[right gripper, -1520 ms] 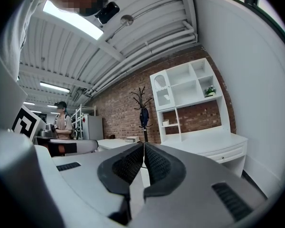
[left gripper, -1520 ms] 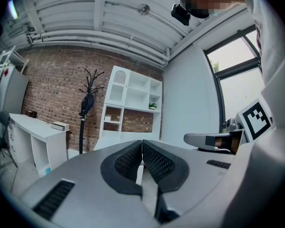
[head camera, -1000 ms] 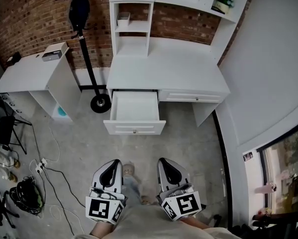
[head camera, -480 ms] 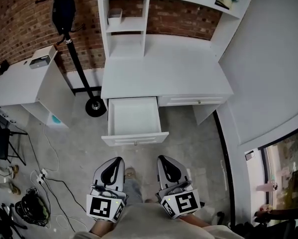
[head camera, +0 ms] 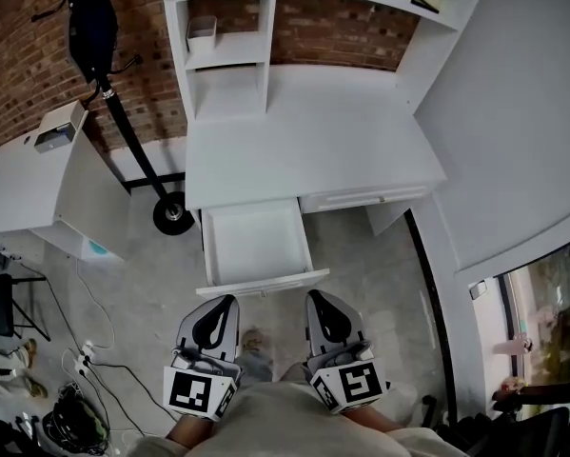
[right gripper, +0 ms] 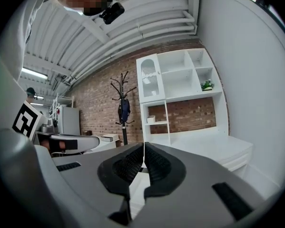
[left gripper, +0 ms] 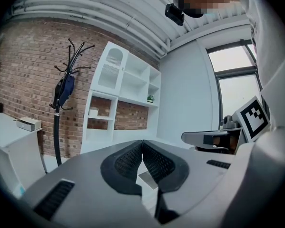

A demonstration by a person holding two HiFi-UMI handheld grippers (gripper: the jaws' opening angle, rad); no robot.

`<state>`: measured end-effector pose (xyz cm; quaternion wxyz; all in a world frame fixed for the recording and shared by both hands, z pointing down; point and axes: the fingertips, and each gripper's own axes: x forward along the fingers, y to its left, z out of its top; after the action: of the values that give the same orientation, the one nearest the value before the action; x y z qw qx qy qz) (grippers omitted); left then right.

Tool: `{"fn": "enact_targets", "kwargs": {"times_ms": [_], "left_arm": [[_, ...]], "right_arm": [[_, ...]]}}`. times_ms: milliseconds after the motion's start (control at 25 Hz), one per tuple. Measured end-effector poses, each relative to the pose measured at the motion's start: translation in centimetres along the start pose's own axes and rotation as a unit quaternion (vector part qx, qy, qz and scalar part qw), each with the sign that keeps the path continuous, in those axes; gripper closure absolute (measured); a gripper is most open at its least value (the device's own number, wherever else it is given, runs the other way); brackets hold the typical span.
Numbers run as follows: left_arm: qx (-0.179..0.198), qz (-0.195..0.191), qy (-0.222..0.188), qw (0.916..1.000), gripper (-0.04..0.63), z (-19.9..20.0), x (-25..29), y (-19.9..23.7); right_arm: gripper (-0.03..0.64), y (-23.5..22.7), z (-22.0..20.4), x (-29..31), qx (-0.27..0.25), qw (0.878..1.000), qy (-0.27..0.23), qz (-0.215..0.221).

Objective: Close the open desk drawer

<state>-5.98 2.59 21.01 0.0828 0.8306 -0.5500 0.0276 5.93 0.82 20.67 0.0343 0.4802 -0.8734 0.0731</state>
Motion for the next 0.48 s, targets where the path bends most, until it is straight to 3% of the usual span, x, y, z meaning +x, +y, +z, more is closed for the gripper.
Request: {"fn": "enact_targets", "kwargs": {"times_ms": [320, 480], "left_arm": [[-0.012, -0.032, 0.014, 0.9993, 0.577, -1.0, 2.5, 1.5], [0.005, -0.059, 0.015, 0.9981, 0.577, -2.0, 3.6, 1.2]], "right_arm": [[0.589, -0.5, -0.1, 2.7, -0.025, 1.0, 0.014, -0.007], [0.589, -1.3, -0.9, 4.0, -0.029, 0.999, 0.021, 0.0]]}}
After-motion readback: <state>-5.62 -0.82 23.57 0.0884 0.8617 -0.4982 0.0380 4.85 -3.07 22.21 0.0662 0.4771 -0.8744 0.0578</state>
